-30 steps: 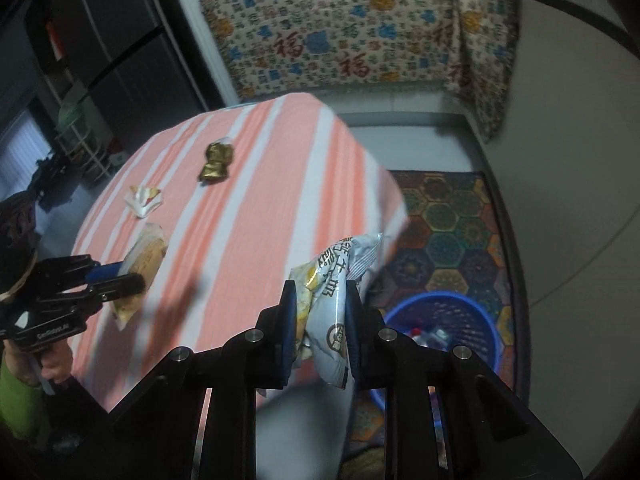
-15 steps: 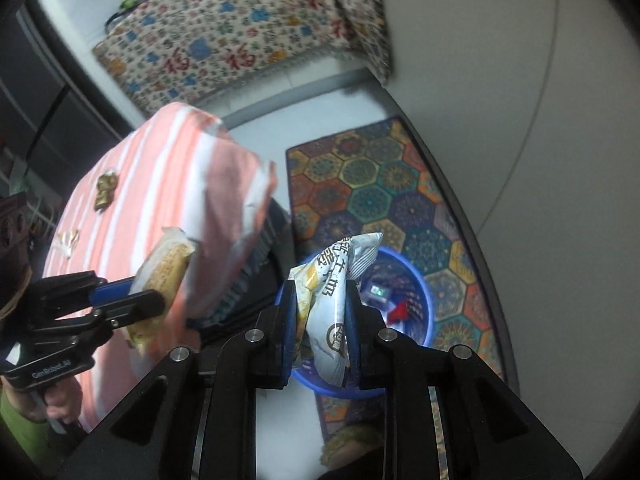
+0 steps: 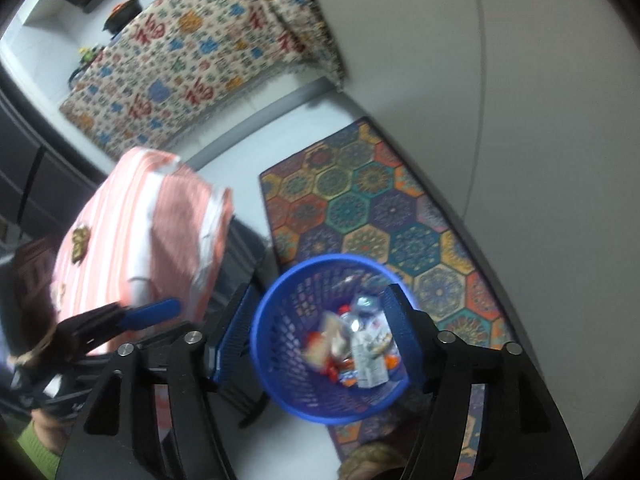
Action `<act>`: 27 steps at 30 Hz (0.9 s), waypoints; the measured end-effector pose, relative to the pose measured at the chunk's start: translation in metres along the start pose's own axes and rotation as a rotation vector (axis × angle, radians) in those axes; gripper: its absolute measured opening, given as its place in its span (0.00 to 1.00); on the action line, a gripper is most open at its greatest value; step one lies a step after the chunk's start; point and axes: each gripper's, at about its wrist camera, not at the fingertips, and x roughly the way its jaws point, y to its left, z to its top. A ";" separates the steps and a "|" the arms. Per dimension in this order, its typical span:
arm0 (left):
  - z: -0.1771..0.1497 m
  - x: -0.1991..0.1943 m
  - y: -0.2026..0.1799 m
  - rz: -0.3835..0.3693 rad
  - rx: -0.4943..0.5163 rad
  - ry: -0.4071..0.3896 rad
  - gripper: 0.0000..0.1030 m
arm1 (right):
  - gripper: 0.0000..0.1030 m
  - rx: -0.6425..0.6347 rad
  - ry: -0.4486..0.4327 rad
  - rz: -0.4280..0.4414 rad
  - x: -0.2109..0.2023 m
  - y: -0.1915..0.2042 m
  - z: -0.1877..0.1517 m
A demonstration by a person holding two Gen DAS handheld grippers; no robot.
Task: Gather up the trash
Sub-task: 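Carry the bread bag and snack wrapper to the blue wastebasket and release both, then move both tools back over the table toward the remaining wrappers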
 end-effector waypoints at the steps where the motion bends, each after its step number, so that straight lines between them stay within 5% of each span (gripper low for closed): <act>1: -0.005 -0.013 -0.001 0.012 0.009 -0.027 0.43 | 0.77 -0.005 -0.022 -0.015 -0.003 0.000 0.002; 4: -0.014 -0.047 0.001 0.027 0.017 -0.091 0.43 | 0.95 -0.045 -0.104 -0.096 -0.015 0.010 0.003; 9: -0.045 -0.117 0.026 0.101 -0.012 -0.211 0.45 | 0.97 -0.177 -0.181 -0.182 -0.025 0.044 0.000; 12: -0.072 -0.150 0.052 0.150 -0.068 -0.212 0.54 | 0.97 -0.263 -0.209 -0.182 -0.028 0.075 -0.003; 20: -0.154 -0.212 0.153 0.466 -0.259 -0.150 0.54 | 0.97 -0.467 -0.140 0.042 -0.007 0.219 -0.049; 27: -0.205 -0.246 0.231 0.603 -0.439 -0.131 0.54 | 0.97 -0.674 -0.035 0.174 0.045 0.349 -0.106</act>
